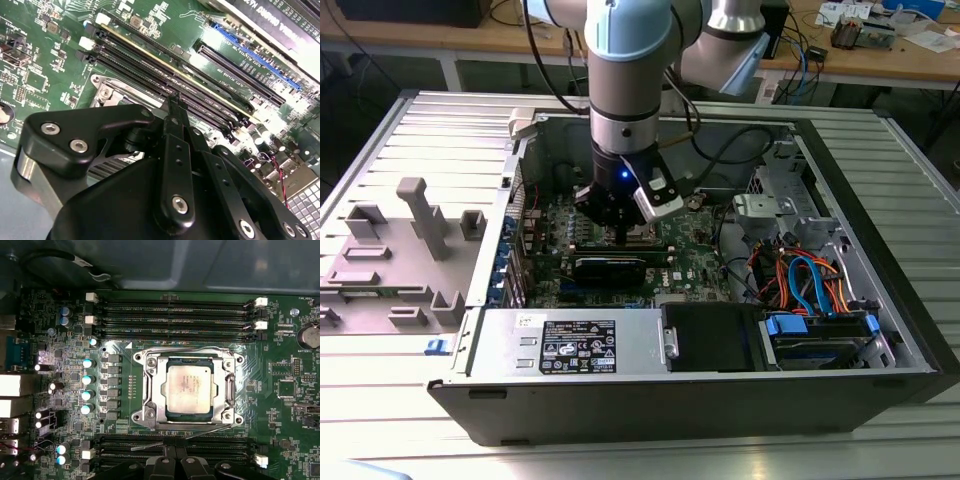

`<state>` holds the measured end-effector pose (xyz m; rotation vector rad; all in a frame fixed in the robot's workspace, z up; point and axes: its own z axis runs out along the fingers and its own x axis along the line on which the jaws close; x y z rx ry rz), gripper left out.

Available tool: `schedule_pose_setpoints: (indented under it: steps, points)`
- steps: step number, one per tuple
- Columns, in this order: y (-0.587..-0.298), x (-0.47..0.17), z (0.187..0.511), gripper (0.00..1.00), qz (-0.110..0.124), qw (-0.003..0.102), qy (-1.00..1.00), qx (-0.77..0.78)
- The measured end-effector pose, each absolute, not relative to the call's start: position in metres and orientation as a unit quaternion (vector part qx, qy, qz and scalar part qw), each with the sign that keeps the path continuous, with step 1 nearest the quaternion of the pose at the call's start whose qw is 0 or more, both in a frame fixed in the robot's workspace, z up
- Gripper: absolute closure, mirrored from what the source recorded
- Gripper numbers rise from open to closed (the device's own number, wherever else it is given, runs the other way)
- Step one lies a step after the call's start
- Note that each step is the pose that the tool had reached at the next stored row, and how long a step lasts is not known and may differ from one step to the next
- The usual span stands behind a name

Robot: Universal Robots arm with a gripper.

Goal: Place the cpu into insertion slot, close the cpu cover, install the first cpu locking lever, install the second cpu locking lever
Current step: 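Install the second cpu locking lever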

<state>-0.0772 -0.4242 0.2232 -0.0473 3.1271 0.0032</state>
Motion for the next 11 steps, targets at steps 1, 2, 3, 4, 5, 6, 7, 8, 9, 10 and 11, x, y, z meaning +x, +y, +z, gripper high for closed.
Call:
schedule_pose_setpoints:
  steps: [1,2,3,4,5,6,7,8,9,10,11]
  points:
    - [-0.4242,-0.0781,0.2226,0.89,0.001,0.007,1.0,-0.015]
    - [-0.4242,-0.0787,0.2222,0.89,0.001,0.007,1.0,-0.015]
    - [-0.4242,-0.0792,0.2218,0.89,0.001,0.007,1.0,-0.015]
    - [-0.4242,-0.0798,0.2214,0.89,0.001,0.007,1.0,-0.015]
    - [-0.4243,-0.0803,0.2212,0.89,0.001,0.007,1.0,-0.015]
    - [-0.4242,-0.0808,0.221,0.89,0.001,0.007,1.0,-0.015]
    - [-0.4242,-0.0815,0.2207,0.89,0.001,0.007,1.0,-0.015]
    - [-0.4242,-0.0817,0.2206,0.89,0.001,0.007,1.0,-0.015]
    - [-0.4242,-0.0819,0.2204,0.89,0.001,0.007,1.0,-0.015]
    - [-0.4242,-0.0828,0.2201,0.89,0.001,0.007,1.0,-0.015]
    - [-0.4241,-0.0837,0.22,0.89,0.001,0.007,1.0,-0.015]
